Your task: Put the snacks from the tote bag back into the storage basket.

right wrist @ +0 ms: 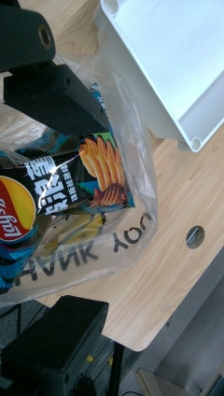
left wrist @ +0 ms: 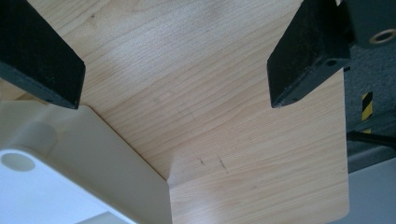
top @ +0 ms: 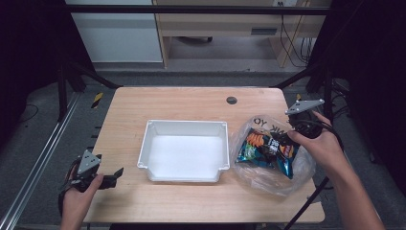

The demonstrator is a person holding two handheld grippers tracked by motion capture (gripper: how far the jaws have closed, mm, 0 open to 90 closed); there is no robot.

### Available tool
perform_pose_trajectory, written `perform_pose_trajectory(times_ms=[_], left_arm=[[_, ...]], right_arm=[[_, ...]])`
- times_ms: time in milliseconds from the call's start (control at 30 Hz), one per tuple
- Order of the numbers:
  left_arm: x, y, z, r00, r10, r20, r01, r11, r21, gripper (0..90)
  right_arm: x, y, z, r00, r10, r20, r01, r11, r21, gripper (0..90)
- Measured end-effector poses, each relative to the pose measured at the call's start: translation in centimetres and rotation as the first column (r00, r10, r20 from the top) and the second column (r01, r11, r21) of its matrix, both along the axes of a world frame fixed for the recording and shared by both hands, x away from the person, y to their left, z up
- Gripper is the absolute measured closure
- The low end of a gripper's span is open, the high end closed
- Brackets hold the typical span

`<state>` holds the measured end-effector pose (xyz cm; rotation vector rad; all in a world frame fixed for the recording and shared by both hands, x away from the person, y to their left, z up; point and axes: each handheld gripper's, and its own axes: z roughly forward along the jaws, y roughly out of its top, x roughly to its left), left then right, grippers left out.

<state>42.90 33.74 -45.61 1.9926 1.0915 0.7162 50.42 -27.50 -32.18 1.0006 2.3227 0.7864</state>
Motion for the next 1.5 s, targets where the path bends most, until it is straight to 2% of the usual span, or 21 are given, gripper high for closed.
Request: perform_pose_trajectory(times_ms=[133,467,567,600,733,1500], left_arm=[[0.0,0.0,0.0,1.0000,-0.001,-0.002,0.001,1.0000,0.002,3.8],[0.1,0.1,0.0,1.0000,0.007,0.000,-0.007,1.0000,-0.004,3.7],[0.1,0.1,0.0,1.0000,0.006,-0.001,-0.006,1.0000,-0.004,3.6],[0.1,0.1,0.0,1.0000,0.006,-0.002,-0.006,1.0000,-0.003,3.6],[0.1,0.2,0.0,1.0000,0.007,-0.001,-0.007,1.0000,-0.005,3.5],[0.2,0.3,-0.1,0.9999,0.010,-0.005,-0.010,0.9999,-0.003,3.3]], right_arm=[[0.5,0.2,-0.5,0.9992,0.011,-0.038,-0.012,1.000,-0.029,11.4],[1.5,0.2,-1.5,0.9983,0.009,-0.057,-0.013,0.997,-0.080,10.4],[1.9,0.3,-1.8,0.9977,0.004,-0.068,-0.011,0.995,-0.103,10.3],[2.1,0.4,-2.2,0.9966,0.002,-0.083,-0.013,0.991,-0.132,10.3],[2.4,0.7,-2.8,0.9950,0.012,-0.099,-0.027,0.988,-0.153,10.4],[2.8,1.2,-3.8,0.9898,0.049,-0.133,-0.075,0.978,-0.193,10.0]])
